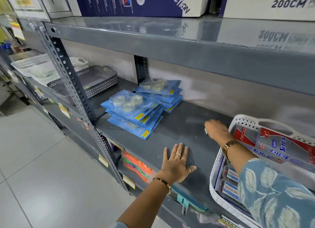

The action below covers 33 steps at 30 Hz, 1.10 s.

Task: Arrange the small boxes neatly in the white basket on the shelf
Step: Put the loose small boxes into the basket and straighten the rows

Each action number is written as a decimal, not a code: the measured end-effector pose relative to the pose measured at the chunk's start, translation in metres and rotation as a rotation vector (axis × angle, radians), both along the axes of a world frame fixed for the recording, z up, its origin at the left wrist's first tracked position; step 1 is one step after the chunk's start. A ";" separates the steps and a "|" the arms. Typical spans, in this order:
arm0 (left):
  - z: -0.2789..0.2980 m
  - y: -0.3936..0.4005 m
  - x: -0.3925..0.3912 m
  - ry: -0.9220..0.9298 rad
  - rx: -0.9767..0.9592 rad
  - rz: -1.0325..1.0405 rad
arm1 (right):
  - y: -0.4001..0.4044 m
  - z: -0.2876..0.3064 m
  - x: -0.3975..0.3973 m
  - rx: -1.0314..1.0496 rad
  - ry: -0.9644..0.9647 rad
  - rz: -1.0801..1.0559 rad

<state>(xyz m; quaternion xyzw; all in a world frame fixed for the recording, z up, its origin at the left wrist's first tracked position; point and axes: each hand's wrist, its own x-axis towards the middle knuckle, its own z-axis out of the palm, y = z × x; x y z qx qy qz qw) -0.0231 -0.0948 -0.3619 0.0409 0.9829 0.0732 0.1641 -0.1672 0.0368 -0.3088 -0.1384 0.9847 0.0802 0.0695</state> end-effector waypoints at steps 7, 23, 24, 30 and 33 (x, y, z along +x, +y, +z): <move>0.000 0.000 -0.002 -0.028 -0.016 0.002 | -0.003 0.004 0.013 -0.129 0.012 0.003; 0.004 0.017 0.016 0.085 -0.024 0.003 | 0.045 0.029 0.085 -0.382 0.265 -0.055; 0.003 0.018 0.018 0.109 -0.025 -0.002 | 0.049 0.031 0.089 -0.386 0.281 -0.069; -0.001 0.036 0.044 0.231 -0.022 -0.096 | 0.093 0.040 0.137 -0.498 0.296 -0.235; -0.004 0.042 0.055 0.244 -0.017 -0.109 | 0.114 0.040 0.162 -0.528 0.243 -0.307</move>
